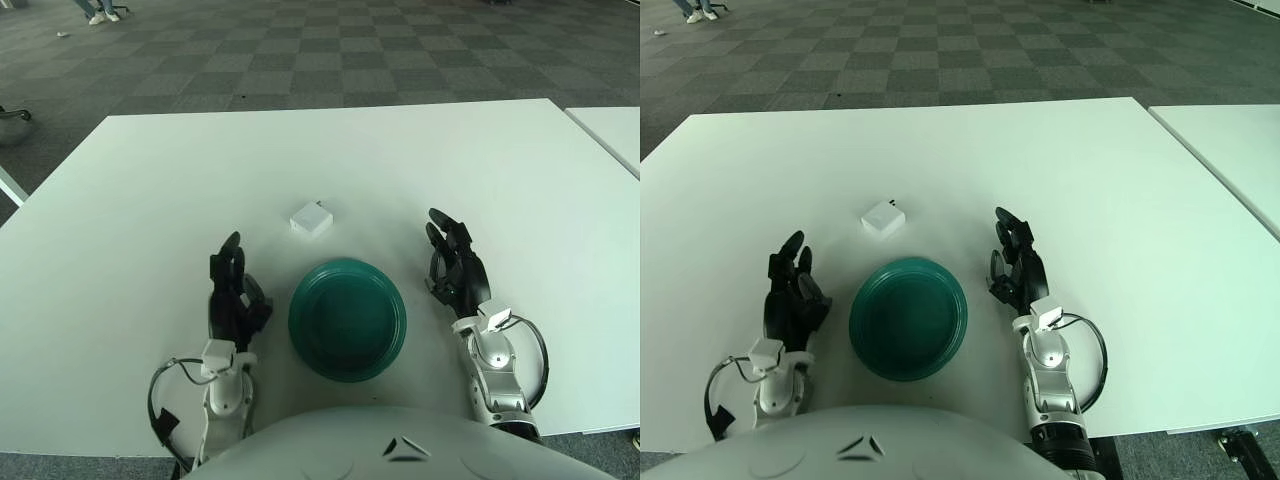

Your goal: Put the charger into the plate.

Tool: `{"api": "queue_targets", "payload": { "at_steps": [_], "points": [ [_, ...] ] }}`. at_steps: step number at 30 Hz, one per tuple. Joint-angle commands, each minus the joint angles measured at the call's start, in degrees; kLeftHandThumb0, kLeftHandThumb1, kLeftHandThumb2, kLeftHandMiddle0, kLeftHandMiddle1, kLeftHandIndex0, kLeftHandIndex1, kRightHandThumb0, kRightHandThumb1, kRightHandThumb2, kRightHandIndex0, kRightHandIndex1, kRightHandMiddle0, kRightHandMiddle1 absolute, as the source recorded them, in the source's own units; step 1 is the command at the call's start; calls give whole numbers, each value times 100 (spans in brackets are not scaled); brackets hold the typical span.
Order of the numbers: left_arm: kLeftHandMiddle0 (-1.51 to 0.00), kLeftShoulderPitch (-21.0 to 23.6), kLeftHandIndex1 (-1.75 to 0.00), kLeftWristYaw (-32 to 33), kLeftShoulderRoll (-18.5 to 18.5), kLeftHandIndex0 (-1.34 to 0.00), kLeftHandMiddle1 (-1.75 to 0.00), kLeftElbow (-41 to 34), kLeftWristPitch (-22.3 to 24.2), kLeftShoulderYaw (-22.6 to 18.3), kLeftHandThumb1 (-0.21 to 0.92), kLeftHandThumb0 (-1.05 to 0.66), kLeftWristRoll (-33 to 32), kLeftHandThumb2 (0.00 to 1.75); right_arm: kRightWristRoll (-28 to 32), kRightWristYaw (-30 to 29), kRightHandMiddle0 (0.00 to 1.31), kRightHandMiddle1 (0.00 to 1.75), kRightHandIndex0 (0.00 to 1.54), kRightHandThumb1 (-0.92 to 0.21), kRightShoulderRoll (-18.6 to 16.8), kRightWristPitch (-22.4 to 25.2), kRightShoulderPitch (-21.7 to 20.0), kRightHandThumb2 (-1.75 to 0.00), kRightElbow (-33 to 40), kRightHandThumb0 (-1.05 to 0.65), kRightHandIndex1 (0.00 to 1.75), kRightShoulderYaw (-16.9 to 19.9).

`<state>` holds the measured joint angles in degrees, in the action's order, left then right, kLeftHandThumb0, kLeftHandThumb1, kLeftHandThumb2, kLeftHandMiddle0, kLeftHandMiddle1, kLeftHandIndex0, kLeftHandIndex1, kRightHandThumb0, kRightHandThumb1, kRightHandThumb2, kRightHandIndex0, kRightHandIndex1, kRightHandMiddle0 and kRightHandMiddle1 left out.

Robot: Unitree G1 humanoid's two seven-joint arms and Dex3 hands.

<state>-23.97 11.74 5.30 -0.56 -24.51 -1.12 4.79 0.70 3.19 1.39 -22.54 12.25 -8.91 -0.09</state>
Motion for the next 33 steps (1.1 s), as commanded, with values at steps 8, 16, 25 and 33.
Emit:
{"api": "queue_targets", "payload": {
  "at_steps": [8, 16, 25, 33],
  "points": [
    [-29, 272, -78, 719, -190, 0, -2, -476, 450, -336, 92, -78, 1127, 95, -44, -50, 0, 62, 22, -92, -20, 394, 249, -81, -619, -78, 1, 8],
    [-31, 939, -82, 1257, -940, 0, -3, -917, 934, -600, 92, -81, 2852, 81, 75, 5, 0, 63, 23, -92, -34, 425, 180, -80, -802, -75, 2, 52],
    [-39, 1889, -94, 552, -2182, 0, -7, -378, 1185, -821, 92, -83, 2876, 70, -136, -87, 0, 61, 22, -92, 68, 341, 79, -82, -952, -78, 1, 30],
    [-42, 2289, -102, -242, -2833, 0, -10, -12, 952, -324, 92, -89, 2730, 68, -207, -124, 0, 60, 21, -92, 74, 428, 85, -83, -905, -80, 0, 5]
  ]
}}
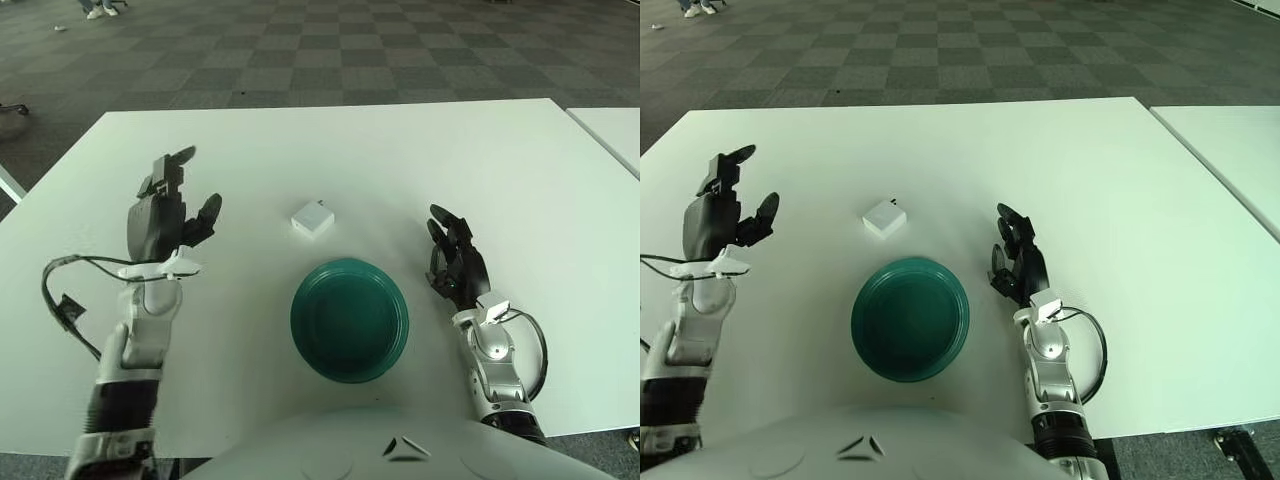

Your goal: Put the charger into the plate.

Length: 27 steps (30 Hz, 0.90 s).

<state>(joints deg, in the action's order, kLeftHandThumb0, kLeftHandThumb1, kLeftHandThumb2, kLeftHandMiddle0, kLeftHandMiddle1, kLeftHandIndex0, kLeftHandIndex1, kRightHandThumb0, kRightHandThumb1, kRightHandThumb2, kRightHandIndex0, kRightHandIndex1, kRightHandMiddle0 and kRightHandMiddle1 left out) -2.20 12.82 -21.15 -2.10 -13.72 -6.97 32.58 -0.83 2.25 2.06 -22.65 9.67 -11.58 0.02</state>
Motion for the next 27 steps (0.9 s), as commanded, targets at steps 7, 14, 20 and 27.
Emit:
{"api": "queue_targets", "payload": {
  "at_steps": [7, 14, 20, 27],
  "points": [
    [-41, 163, -104, -1062, -303, 0, -12, 8, 474, 517, 92, -96, -21, 68, -39, -31, 0, 58, 21, -92, -45, 433, 394, -83, -597, -81, 0, -17],
    [-36, 282, -94, -1524, -64, 0, -11, -13, 1284, 890, 92, -98, 34, 63, -25, -15, 0, 57, 21, -92, -87, 369, 429, -84, -667, -79, 0, -33],
    [-33, 349, -88, -1763, 109, 0, -9, -92, 1698, 1068, 92, -97, -114, 56, -34, -25, 0, 60, 22, -92, -81, 350, 390, -84, -766, -77, 1, -15],
    [-32, 424, -86, -1962, 289, 0, -8, -169, 2070, 1274, 92, -99, -134, 54, -79, -60, 0, 63, 24, -92, -70, 299, 358, -85, -822, -77, 1, -15]
  ]
}}
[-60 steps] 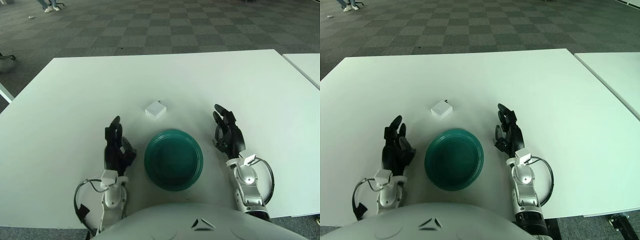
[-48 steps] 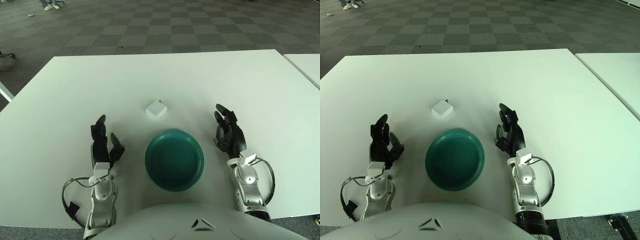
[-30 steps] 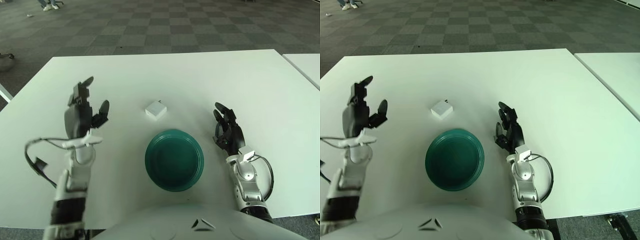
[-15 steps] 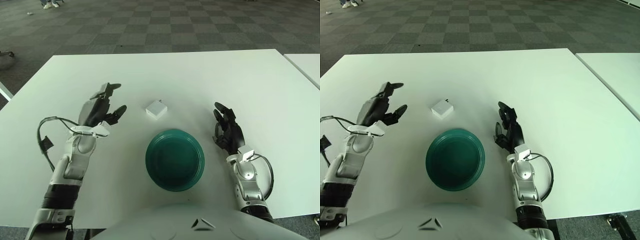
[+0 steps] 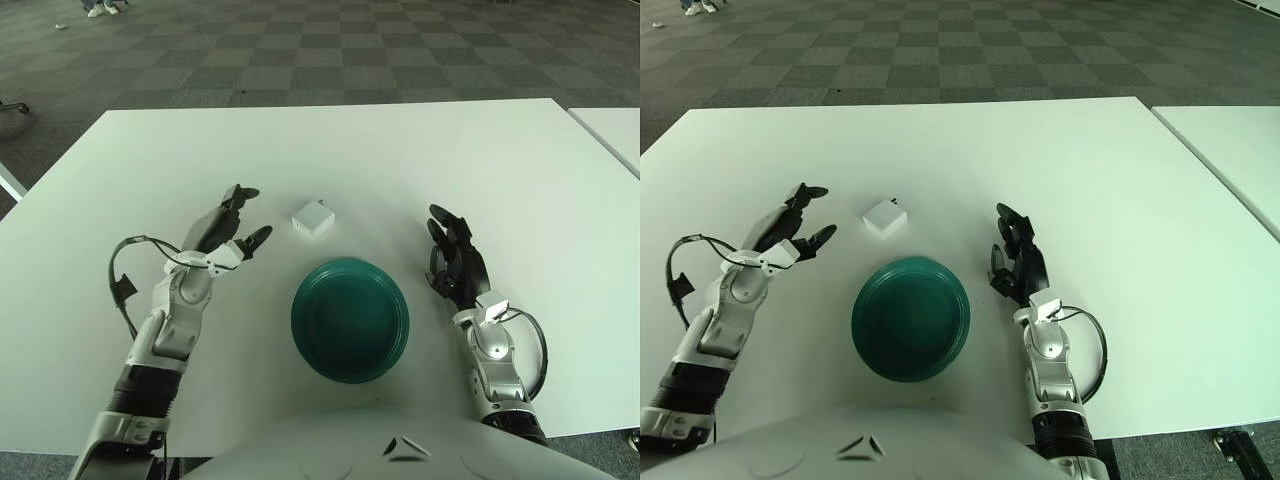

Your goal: Put the charger into the plate.

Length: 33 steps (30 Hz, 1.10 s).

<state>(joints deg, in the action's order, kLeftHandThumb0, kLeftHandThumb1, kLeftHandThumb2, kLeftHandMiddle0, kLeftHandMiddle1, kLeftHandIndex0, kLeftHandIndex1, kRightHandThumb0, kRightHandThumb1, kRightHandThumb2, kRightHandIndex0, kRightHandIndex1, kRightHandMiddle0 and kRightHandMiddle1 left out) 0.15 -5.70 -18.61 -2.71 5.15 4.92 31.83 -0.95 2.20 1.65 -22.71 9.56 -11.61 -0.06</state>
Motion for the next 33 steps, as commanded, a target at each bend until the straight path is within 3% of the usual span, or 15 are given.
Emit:
{"api": "queue_targets", "payload": {
  "at_steps": [1, 11, 33],
  "points": [
    [-32, 206, -86, -117, 64, 0, -8, -109, 224, 111, 92, -100, -56, 53, -68, -55, 0, 63, 24, -92, -29, 304, 368, -85, -817, -77, 1, -8],
    [-31, 439, -85, -172, 367, 0, -8, -148, 669, 379, 92, -103, -37, 52, -83, -48, 0, 61, 23, -92, -68, 325, 402, -84, -764, -79, 1, -79],
    [-35, 827, -95, -168, 469, 0, -9, -302, 1078, 604, 92, -105, 3, 74, -157, -78, 0, 59, 21, -92, -73, 339, 412, -87, -816, -80, 0, -183]
  ]
}}
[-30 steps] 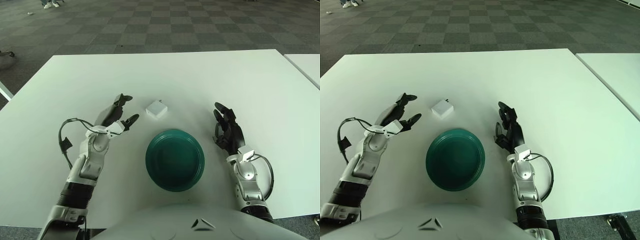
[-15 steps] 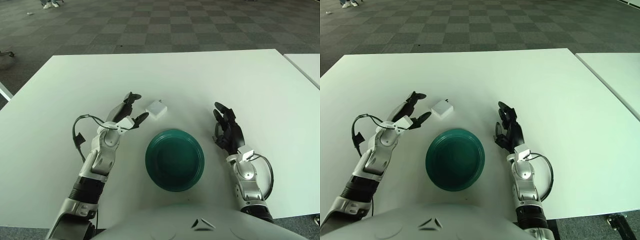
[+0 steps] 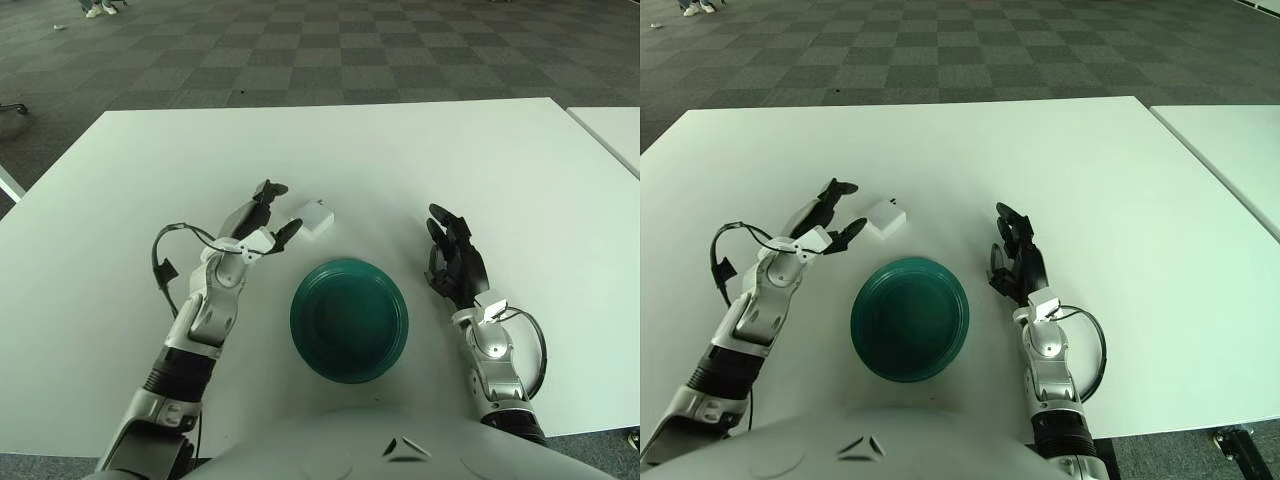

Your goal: Put the charger into the plate.

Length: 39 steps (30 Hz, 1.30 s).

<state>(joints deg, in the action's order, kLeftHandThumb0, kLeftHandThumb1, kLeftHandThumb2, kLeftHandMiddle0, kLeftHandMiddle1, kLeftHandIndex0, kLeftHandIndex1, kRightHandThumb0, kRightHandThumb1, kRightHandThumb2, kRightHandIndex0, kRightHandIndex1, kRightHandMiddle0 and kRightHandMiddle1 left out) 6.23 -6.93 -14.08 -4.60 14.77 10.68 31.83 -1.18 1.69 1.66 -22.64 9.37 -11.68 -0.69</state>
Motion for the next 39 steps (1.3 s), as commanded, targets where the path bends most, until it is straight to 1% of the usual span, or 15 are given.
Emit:
{"api": "queue_targets", "payload": {
  "at_steps": [1, 6, 13, 19, 20, 22, 25, 28, 30, 35, 39],
  "points": [
    [-35, 225, -96, -46, 16, 0, -9, -125, 133, 30, 92, -105, 2, 75, -136, -30, 0, 59, 21, -92, -77, 332, 433, -87, -808, -80, 0, -123],
    [-32, 311, -95, -68, 171, 0, -8, -359, 530, 7, 92, -105, 2, 76, -174, -71, 0, 57, 21, -92, -102, 372, 438, -88, -787, -80, 0, -158],
    [-30, 419, -107, -110, 250, 0, -8, -462, 892, 42, 92, -105, 13, 77, -206, -146, 0, 56, 21, -92, -132, 344, 449, -88, -811, -80, 0, -202],
    [-31, 582, -116, -122, 302, 0, -11, -302, 1217, 171, 92, -105, 114, 78, -226, -164, 0, 53, 20, -92, -122, 330, 475, -89, -798, -80, 0, -238],
    [-29, 602, -116, -119, 304, 0, -15, -280, 1266, 197, 92, -105, 134, 79, -236, -171, 0, 53, 20, -92, -123, 329, 479, -89, -796, -80, 0, -246],
    [-15, 653, -117, -107, 321, 0, -46, -229, 1371, 260, 92, -105, 170, 80, -245, -182, 0, 53, 20, -92, -120, 328, 481, -89, -798, -80, 0, -253],
    [-5, 719, -118, -100, 337, 0, -66, -176, 1481, 322, 92, -105, 172, 81, -253, -197, 0, 52, 20, -92, -125, 334, 484, -89, -794, -79, 0, -266],
    [-2, 798, -120, -87, 384, 0, -76, -113, 1591, 377, 92, -105, 162, 82, -269, -208, 0, 54, 20, -92, -130, 330, 494, -90, -790, -79, 0, -276],
    [-1, 843, -120, -73, 423, 0, -78, -77, 1679, 400, 92, -105, 153, 82, -284, -215, 0, 55, 20, -92, -133, 324, 498, -90, -791, -78, 0, -281],
    [0, 904, -119, -7, 553, 0, -82, -33, 1966, 428, 92, -105, 174, 82, -314, -227, 0, 56, 21, -92, -153, 315, 505, -91, -788, -77, 1, -297],
    [0, 890, -118, 228, 765, 0, -83, 41, 2269, 544, 92, -105, 338, 81, -315, -214, 0, 56, 22, -92, -163, 307, 515, -91, -777, -76, 1, -321]
  ]
}}
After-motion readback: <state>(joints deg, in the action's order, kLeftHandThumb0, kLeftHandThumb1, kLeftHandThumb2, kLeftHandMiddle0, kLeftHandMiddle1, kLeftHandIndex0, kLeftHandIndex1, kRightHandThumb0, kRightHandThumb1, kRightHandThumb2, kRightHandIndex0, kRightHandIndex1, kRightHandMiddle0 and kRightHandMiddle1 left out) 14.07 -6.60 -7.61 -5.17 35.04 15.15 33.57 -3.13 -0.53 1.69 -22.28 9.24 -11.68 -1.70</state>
